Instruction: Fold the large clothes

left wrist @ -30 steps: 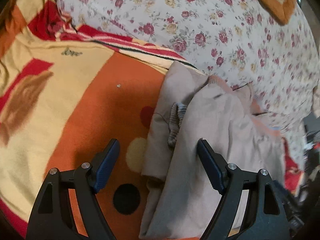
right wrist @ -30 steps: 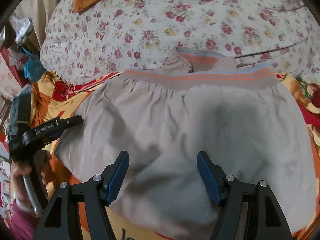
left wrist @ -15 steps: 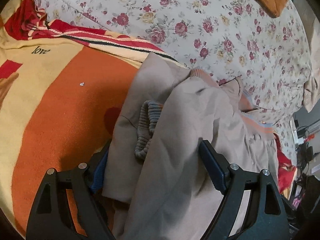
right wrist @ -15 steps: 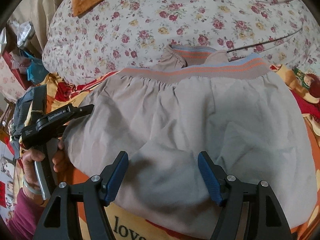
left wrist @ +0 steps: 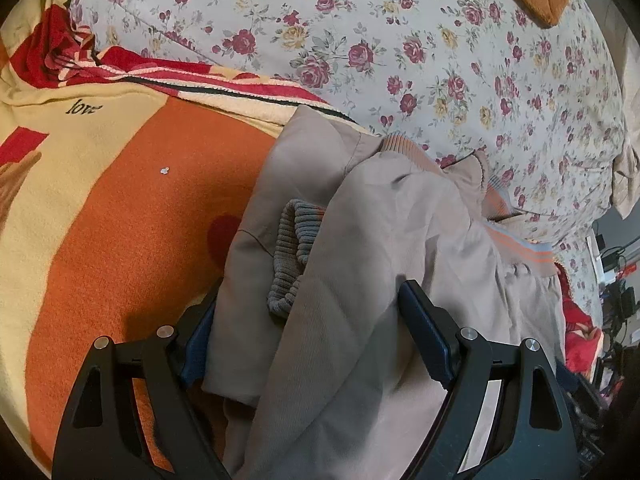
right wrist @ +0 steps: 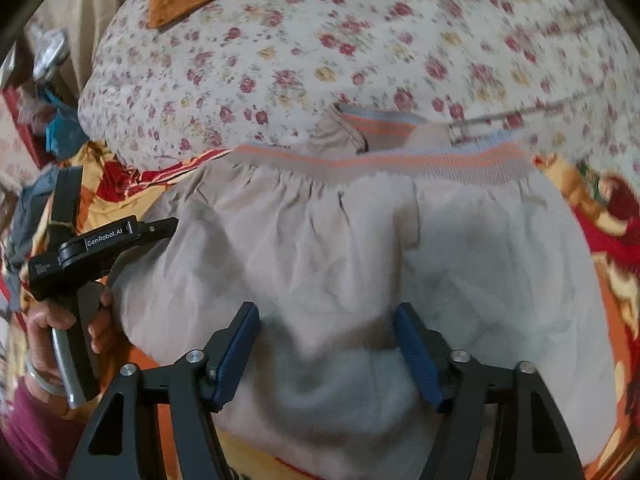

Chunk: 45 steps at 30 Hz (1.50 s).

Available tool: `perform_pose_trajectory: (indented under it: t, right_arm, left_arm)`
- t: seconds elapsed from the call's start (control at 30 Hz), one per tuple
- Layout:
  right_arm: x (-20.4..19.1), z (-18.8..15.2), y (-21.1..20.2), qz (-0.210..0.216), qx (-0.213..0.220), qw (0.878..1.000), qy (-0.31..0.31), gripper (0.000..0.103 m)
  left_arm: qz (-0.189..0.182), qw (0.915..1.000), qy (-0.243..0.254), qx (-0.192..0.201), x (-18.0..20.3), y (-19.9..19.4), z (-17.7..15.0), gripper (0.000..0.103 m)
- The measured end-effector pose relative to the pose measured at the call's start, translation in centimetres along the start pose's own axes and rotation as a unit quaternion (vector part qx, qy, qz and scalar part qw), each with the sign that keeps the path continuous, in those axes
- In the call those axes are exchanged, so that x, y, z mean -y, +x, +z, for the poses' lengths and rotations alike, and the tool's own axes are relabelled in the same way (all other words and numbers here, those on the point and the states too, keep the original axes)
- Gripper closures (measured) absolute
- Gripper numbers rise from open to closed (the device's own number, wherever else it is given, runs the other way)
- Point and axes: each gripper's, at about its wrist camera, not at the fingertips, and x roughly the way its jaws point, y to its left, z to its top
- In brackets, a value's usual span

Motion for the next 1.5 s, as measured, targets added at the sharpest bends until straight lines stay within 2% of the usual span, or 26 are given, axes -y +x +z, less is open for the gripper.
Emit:
perform_pose_trajectory:
  t: [0.17, 0.23, 0.27, 0.33, 0.47, 0.73, 0.97, 1.07, 1.13, 1.2, 1.37, 1.5]
  right_arm:
    - [-1.0, 1.4, 2.4, 0.0, 0.002, 1.0, -0.014, 0.046]
    - [-1.1, 1.4, 5.3, -0.017, -0.04, 0.999, -0.022, 0.045]
    - [-1.1, 1.3, 6.0, -0.027, -0.044, 0.998, -0.025, 0.045]
    - [-1.2, 1.3, 5.5, -0.029, -0.036, 0.999, -0.027, 0.045]
    - [0.0, 1.0, 3.6, 0.009, -0.029, 0.999, 0.009, 0.04]
    - [2.1, -0.3, 0.3, -0.004, -0.007, 0.999, 0.034, 0.038]
    - [3.3, -1.3, -1.7, -0.003, -0.006, 1.0, 0.025, 0.038]
    - [3.8, -1.7, -3.5, -0.003, 0.013, 1.0, 0.019, 0.037]
    - [4.3, -2.0, -4.4, -0.002, 0.025, 0.999, 0.019, 0.031]
    - [5.2, -2.5, -5.0, -0.008, 0.035, 0.999, 0.022, 0.03]
    - [7.1, -3.1, -3.8, -0.018, 0.03, 0.998, 0.059, 0.03]
    - [6.8, -2.8, -2.1, -0.06, 0.03, 0.997, 0.025, 0.03]
  left_arm:
    - [0.002, 1.0, 0.003, 0.0, 0.1, 0.1, 0.0, 0.019]
    - [0.003, 1.0, 0.004, 0.0, 0.1, 0.2, 0.0, 0.018]
    - [0.004, 1.0, 0.005, 0.0, 0.2, 0.2, 0.0, 0.018]
    - [0.005, 0.9999, 0.01, 0.0, 0.3, 0.3, 0.0, 0.016]
    - [0.012, 0.9997, 0.022, 0.001, 0.8, 0.6, -0.1, 0.012]
    - [0.016, 0.9995, 0.026, 0.003, 0.9, 0.7, -0.3, 0.012]
    - [0.019, 0.9993, 0.032, 0.001, 1.0, 0.7, -0.2, 0.012]
    - [0.024, 0.999, 0.037, 0.002, 1.1, 0.8, -0.3, 0.012]
    - [0.029, 0.9987, 0.041, 0.006, 1.3, 0.9, -0.4, 0.012]
    - [0.032, 0.9985, 0.043, 0.008, 1.3, 0.9, -0.5, 0.012]
    - [0.043, 0.9978, 0.048, 0.012, 1.5, 1.2, -0.7, 0.012]
    - [0.046, 0.9975, 0.052, 0.011, 1.5, 1.4, -0.7, 0.012]
